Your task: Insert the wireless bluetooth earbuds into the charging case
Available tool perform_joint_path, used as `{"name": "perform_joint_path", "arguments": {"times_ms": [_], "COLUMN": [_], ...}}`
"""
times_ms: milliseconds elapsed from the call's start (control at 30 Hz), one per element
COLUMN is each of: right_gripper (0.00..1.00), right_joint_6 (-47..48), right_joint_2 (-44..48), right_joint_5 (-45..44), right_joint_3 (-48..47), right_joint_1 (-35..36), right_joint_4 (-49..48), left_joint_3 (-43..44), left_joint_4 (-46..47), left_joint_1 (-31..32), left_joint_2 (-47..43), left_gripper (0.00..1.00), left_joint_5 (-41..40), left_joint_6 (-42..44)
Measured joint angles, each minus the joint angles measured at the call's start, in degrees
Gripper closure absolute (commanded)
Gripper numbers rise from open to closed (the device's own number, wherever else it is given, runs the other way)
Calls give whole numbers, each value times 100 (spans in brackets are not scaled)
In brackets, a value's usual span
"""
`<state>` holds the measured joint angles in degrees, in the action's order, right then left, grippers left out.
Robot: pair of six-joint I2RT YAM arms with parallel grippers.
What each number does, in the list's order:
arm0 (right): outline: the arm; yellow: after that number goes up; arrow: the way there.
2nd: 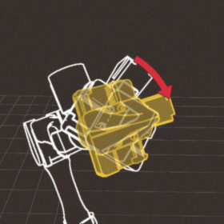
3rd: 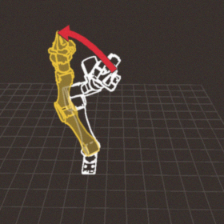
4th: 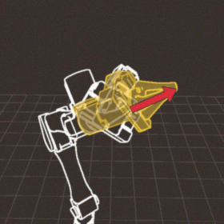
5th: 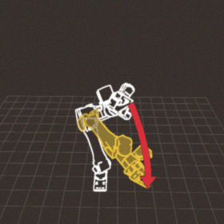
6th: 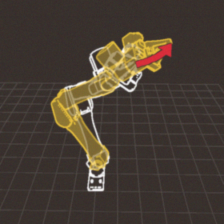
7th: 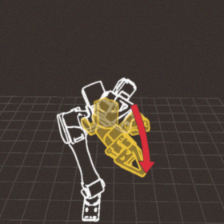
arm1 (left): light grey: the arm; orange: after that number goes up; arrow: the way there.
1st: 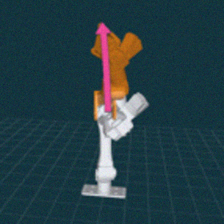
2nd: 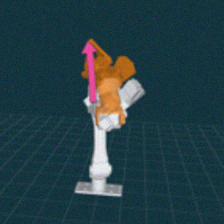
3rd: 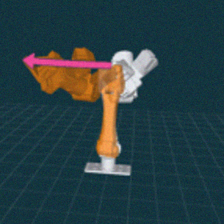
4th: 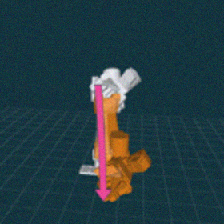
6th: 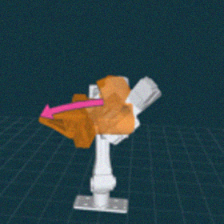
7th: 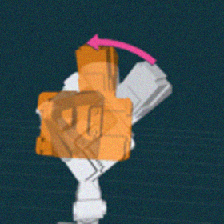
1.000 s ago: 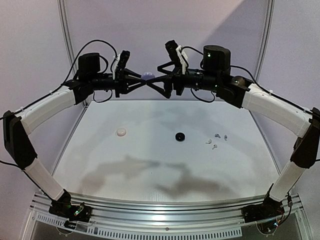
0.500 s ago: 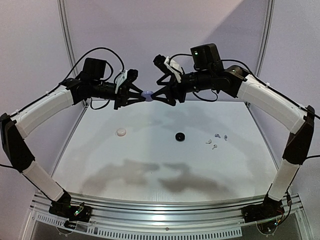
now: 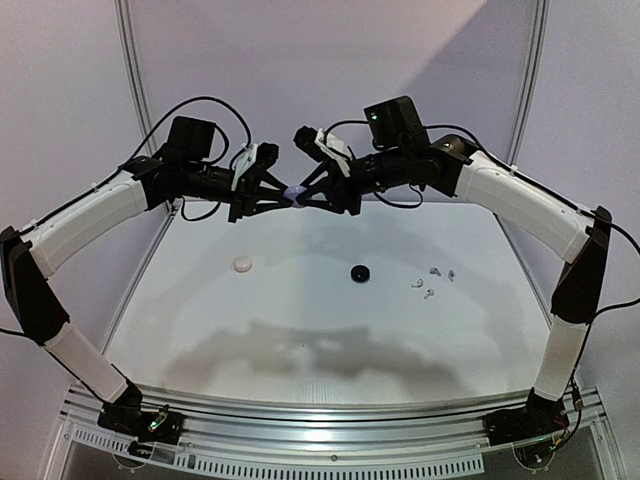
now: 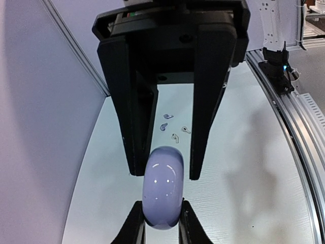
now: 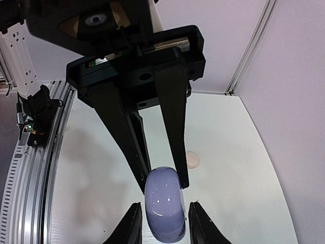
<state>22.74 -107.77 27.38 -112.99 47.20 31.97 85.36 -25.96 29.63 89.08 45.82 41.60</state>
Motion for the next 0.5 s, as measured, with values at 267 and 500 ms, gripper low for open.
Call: {"name": "perform_joint_path", "arguments": {"times_ms": [267,500], "right_gripper": [100,100], "right_joint_6": [221,20], "right_joint_2": [0,0], "right_joint_5": [-20,-157], "right_joint_3": [-26,-79], "right_joint_1": [7,4], "right_joint_4": [127,63], "left_joint_3": [52,59], "left_joint_4": [-179,28], "left_joint_1": [2,-22], "left_joint_2": [0,-31], "left_gripper": [69,1], "left_joint_5": [48,179], "left_joint_6": [-72,-431]}}
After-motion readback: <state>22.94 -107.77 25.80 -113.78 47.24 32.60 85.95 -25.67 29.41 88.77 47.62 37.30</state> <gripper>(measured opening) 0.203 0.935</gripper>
